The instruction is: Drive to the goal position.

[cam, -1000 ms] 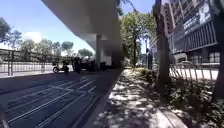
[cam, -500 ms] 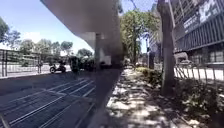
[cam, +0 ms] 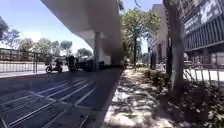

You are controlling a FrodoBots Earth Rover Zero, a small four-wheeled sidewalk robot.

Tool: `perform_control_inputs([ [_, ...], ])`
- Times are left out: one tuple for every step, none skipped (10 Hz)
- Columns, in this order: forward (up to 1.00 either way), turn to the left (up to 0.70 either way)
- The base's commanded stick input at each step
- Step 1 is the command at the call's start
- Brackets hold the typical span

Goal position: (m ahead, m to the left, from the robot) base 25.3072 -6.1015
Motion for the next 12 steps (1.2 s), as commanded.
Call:
perform_control_inputs([
  [0.45, 0.00],
  [0.45, 0.00],
  [0.45, 0.00],
  [0.45, 0.00],
  [0.45, 0.00],
  [0.45, 0.00],
  [0.45, 0.00],
  [0.45, 0.00],
  [0.45, 0.00],
  [0.45, 0.00],
  [0.45, -0.16],
  [0.45, -0.27],
])
